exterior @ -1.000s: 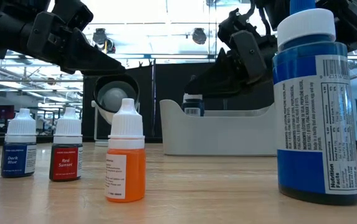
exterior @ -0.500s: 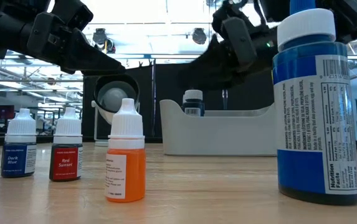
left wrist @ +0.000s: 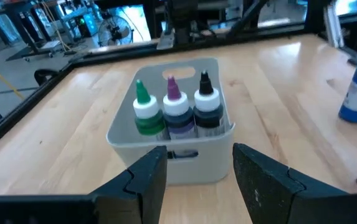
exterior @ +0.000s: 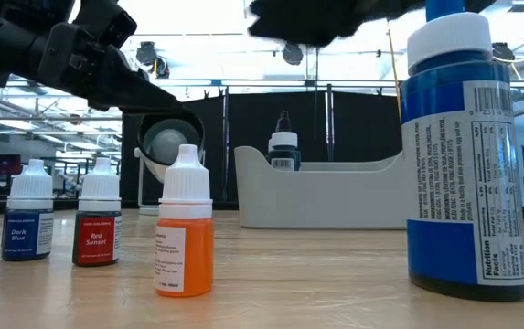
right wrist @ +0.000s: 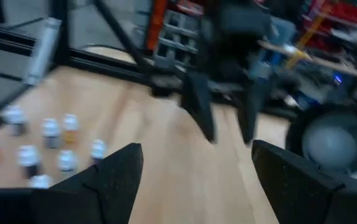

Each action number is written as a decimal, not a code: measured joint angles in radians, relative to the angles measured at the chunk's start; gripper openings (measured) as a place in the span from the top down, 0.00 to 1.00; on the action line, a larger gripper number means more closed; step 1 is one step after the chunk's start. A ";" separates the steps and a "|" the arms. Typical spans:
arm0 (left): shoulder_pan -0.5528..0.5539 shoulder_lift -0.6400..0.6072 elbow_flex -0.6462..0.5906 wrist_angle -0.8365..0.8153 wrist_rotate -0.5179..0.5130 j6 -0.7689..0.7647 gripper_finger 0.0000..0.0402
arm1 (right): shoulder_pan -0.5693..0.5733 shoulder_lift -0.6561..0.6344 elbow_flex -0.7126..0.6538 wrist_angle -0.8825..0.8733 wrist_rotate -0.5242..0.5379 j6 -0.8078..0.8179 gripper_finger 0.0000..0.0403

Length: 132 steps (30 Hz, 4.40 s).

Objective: Pick & Place food coloring
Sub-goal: Put the large blue food coloring bottle into the white bin

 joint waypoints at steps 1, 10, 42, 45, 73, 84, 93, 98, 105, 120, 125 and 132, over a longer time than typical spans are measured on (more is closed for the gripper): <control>0.000 0.000 0.000 -0.006 0.000 0.008 0.53 | 0.021 -0.025 -0.002 -0.029 0.001 -0.003 0.28; 0.000 0.000 0.000 -0.028 -0.029 0.014 0.53 | 0.295 -0.098 -0.003 -0.129 0.104 -0.002 0.33; 0.000 0.000 0.000 0.077 -0.052 0.088 0.53 | 0.446 -0.161 -0.301 -0.036 0.397 0.106 0.98; 0.000 0.000 0.000 0.076 -0.052 0.070 0.53 | 0.422 -0.161 -0.338 0.011 0.397 0.106 0.98; 0.000 0.000 0.000 0.024 -0.051 -0.049 0.53 | 0.334 -0.161 -0.440 0.260 0.005 0.049 0.97; 0.000 0.000 0.000 0.025 -0.050 -0.085 0.53 | 0.335 -0.161 -0.440 0.342 -0.076 0.053 0.93; 0.000 0.000 0.000 0.024 -0.048 -0.096 0.53 | 0.355 -0.160 -0.440 0.333 -0.076 0.057 0.66; 0.000 0.000 0.000 0.024 -0.049 -0.073 0.53 | 0.354 -0.160 -0.440 0.334 -0.075 -0.017 0.50; 0.000 0.000 0.000 0.023 -0.049 -0.094 0.53 | 0.345 -0.160 -0.440 0.371 -0.074 0.028 0.43; 0.000 0.000 0.000 0.041 -0.052 -0.036 0.53 | 0.314 -0.131 -0.440 0.438 -0.024 0.169 0.36; 0.000 0.000 0.000 0.041 -0.052 -0.036 0.53 | 0.335 -0.097 -0.396 0.418 -0.022 0.220 0.33; 0.000 0.000 0.000 0.042 -0.052 -0.043 0.53 | 0.369 -0.020 -0.225 0.189 -0.024 0.251 0.26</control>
